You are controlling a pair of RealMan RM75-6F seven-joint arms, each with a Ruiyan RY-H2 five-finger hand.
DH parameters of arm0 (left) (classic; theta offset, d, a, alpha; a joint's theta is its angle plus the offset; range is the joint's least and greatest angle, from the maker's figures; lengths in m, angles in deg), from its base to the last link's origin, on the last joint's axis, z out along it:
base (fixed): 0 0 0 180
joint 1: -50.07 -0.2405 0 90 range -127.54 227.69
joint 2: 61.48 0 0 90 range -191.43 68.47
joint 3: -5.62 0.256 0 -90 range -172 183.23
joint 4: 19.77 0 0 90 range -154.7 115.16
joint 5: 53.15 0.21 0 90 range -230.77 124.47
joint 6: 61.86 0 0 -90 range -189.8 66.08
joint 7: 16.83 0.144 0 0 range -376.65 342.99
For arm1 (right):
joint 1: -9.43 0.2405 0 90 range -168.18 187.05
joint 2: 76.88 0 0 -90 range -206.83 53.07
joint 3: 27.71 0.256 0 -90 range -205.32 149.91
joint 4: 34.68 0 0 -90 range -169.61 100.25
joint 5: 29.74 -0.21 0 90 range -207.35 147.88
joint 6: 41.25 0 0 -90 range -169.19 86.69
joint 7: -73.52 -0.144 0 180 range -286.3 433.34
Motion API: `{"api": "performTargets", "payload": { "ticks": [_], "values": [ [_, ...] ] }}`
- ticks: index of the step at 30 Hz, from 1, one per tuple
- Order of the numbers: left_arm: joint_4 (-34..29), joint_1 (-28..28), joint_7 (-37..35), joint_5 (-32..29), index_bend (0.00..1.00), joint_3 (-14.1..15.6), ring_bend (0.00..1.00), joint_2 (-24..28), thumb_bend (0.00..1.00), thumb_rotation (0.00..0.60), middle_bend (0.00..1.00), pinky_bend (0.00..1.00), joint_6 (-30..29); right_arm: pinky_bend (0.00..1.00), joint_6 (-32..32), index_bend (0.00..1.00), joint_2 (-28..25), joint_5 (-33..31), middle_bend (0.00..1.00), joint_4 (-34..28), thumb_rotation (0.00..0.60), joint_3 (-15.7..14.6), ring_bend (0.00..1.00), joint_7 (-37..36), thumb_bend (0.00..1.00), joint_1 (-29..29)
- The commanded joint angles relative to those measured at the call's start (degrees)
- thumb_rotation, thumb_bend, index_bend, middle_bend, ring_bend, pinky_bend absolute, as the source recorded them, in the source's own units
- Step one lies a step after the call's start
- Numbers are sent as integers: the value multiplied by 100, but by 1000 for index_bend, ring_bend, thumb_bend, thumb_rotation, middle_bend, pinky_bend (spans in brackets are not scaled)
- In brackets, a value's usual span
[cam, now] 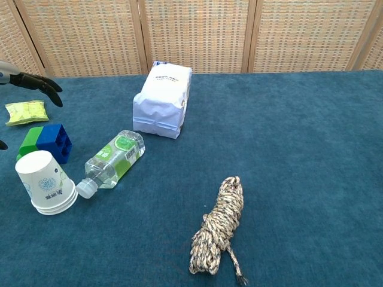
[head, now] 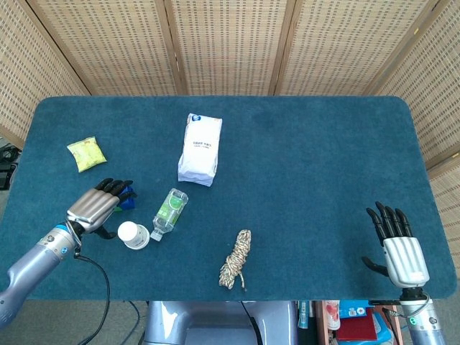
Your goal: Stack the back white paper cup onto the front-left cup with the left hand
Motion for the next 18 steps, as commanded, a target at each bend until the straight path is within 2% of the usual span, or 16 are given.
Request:
{"api": "performTargets", "payload": {
  "ticks": [1, 4, 7, 10, 14, 18],
  "values": [
    [-158, -306, -490, 281, 149, -150, 0, -36, 209, 600, 0, 0, -472, 0, -21, 0, -5, -1, 0, -8, 600, -10, 0, -2, 45, 4],
    [-57, -896, -663, 1142, 147, -83, 0, -446, 208, 600, 0, 0, -1543, 0, -68, 0, -18, -2, 0, -29, 600, -24, 0, 9, 45, 19],
    [402, -1451, -137, 2017, 139, 187, 0, -1076, 208, 600, 0, 0, -2639, 0, -136, 0, -25, -11, 0, -49, 600, -42, 0, 26, 45, 39],
    [729, -1824, 248, 2408, 139, 309, 0, -1593, 207, 600, 0, 0, -3333, 0, -198, 0, -23, -22, 0, -64, 600, -58, 0, 66, 45, 57],
    [1165, -2417, 389, 2843, 139, 540, 0, -2325, 209, 600, 0, 0, -4158, 0, -249, 0, 3, 1, 0, -68, 600, -84, 0, 137, 44, 82],
    [1569, -2737, 473, 3084, 139, 612, 0, -2749, 208, 600, 0, 0, -4576, 0, -239, 0, 8, 20, 0, -69, 600, -95, 0, 130, 45, 79]
  ]
}}
